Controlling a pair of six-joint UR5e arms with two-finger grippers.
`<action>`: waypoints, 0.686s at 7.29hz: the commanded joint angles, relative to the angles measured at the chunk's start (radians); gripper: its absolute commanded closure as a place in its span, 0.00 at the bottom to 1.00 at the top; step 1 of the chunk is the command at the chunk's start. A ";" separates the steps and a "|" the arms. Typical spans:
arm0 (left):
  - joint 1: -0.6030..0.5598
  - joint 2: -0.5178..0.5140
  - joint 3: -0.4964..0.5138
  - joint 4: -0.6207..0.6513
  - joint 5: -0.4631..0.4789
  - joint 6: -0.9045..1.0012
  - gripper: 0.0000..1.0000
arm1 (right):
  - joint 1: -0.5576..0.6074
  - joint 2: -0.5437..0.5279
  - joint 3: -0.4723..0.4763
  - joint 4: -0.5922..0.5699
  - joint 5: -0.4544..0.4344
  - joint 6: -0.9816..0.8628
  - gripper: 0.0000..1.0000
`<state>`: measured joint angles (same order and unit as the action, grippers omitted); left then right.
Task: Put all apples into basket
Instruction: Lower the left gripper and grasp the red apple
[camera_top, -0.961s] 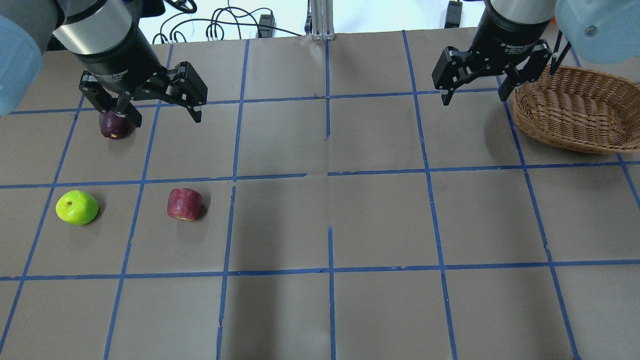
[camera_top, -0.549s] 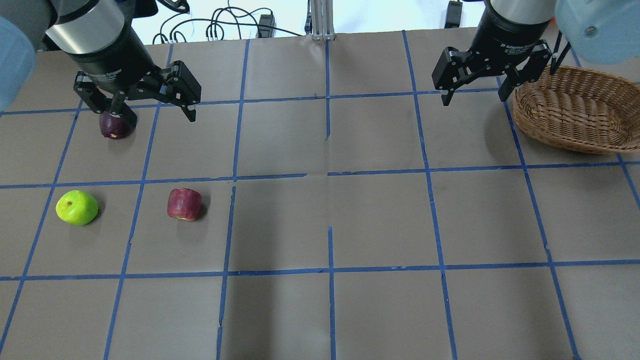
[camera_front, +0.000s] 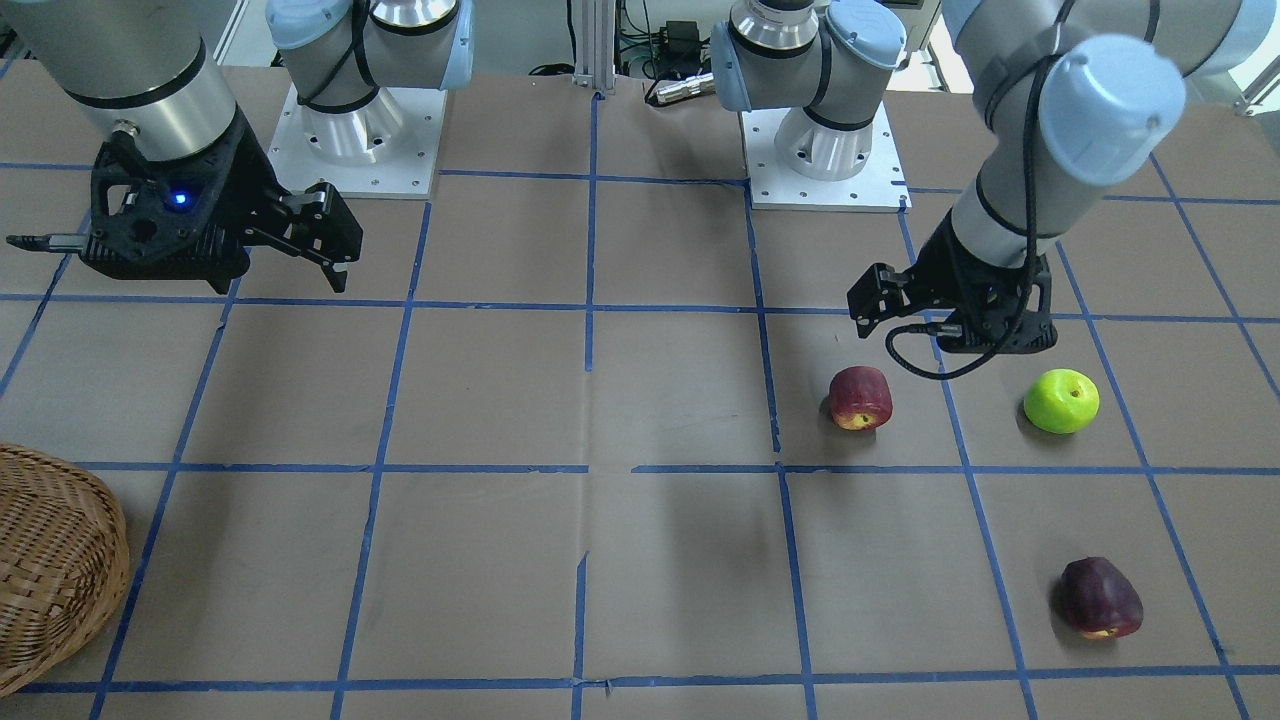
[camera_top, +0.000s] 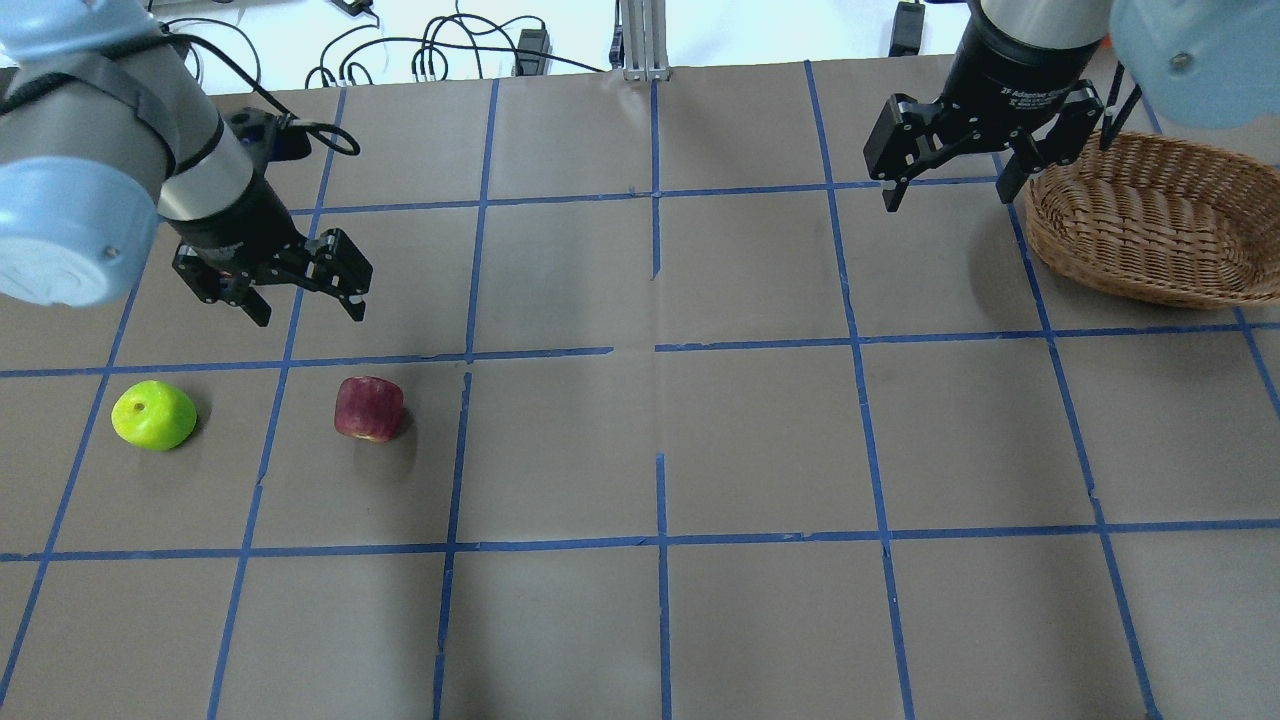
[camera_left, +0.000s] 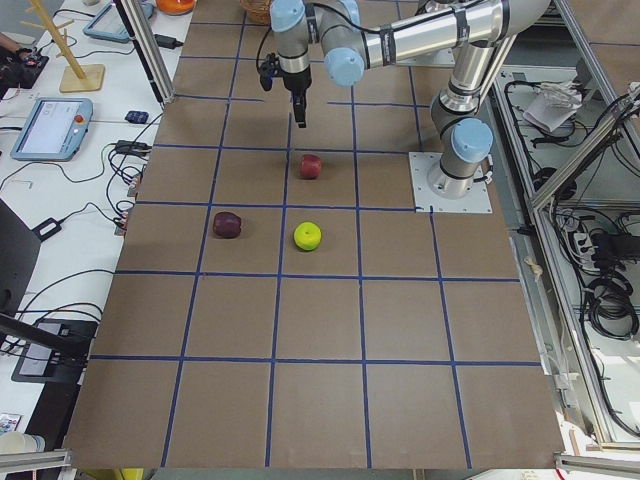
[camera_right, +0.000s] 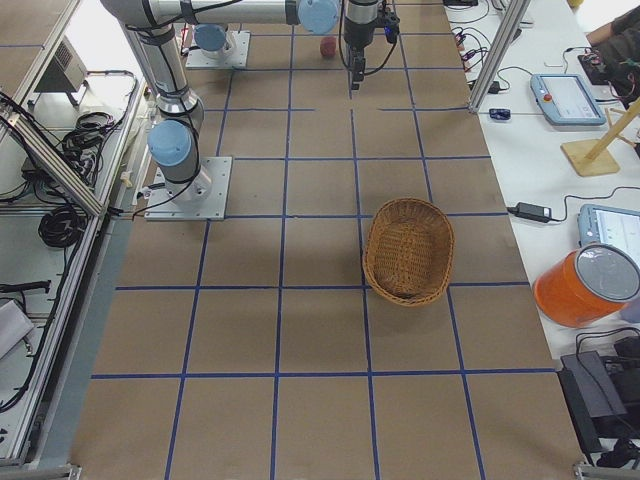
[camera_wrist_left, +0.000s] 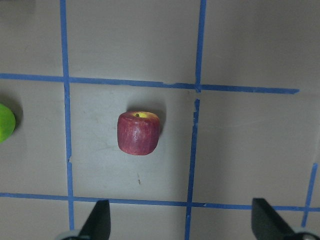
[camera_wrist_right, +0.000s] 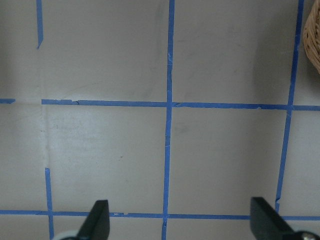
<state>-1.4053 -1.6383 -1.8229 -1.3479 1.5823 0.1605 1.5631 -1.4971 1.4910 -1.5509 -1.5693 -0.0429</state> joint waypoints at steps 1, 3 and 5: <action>0.017 -0.049 -0.186 0.189 0.004 0.024 0.00 | 0.000 0.000 0.000 0.000 0.000 0.000 0.00; 0.017 -0.151 -0.193 0.254 0.054 0.025 0.00 | 0.000 0.000 0.000 0.000 0.000 0.000 0.00; 0.016 -0.219 -0.196 0.321 0.064 0.025 0.00 | 0.000 0.000 0.000 0.000 0.000 -0.002 0.00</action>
<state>-1.3886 -1.8119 -2.0156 -1.0661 1.6384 0.1853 1.5631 -1.4971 1.4910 -1.5509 -1.5693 -0.0433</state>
